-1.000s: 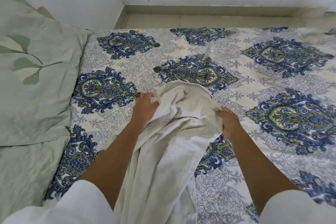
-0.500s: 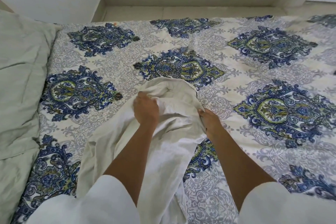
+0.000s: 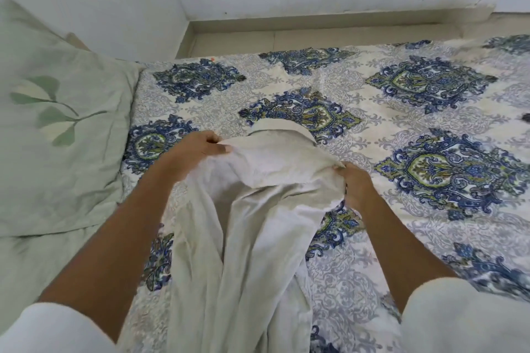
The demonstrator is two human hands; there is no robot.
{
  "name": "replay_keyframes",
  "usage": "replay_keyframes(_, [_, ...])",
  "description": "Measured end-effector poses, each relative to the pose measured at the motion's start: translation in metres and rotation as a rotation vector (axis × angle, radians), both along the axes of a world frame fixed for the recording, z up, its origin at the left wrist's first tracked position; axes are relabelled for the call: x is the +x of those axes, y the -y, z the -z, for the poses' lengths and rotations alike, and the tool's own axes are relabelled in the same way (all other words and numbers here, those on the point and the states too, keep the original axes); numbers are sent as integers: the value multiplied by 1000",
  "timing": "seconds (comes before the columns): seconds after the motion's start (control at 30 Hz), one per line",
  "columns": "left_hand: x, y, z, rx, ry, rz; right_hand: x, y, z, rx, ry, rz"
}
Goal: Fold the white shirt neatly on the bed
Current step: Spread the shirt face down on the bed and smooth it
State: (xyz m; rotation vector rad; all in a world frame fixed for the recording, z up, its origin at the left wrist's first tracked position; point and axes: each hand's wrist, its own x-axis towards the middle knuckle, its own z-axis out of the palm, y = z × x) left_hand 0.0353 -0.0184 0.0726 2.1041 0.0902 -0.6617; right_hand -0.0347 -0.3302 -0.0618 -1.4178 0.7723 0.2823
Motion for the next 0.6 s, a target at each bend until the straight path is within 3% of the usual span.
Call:
replay_keyframes(0.1, [-23, -14, -43, 60, -88, 121, -17, 10, -57, 34, 86, -59])
replay_keyframes(0.2, [-44, -17, -90, 132, -92, 3, -29, 26, -119, 62, 151, -159])
replay_keyframes(0.37, [-82, -26, -179, 102, -46, 63, -62, 56, -219, 110, 167, -280])
replay_keyframes(0.5, [-109, -27, -255, -13, -38, 280, -99, 86, -306, -11, 161, -470])
replay_keyframes(0.6, [-138, -6, -302, -112, 32, 298, -136, 98, -371, -291, 162, -740])
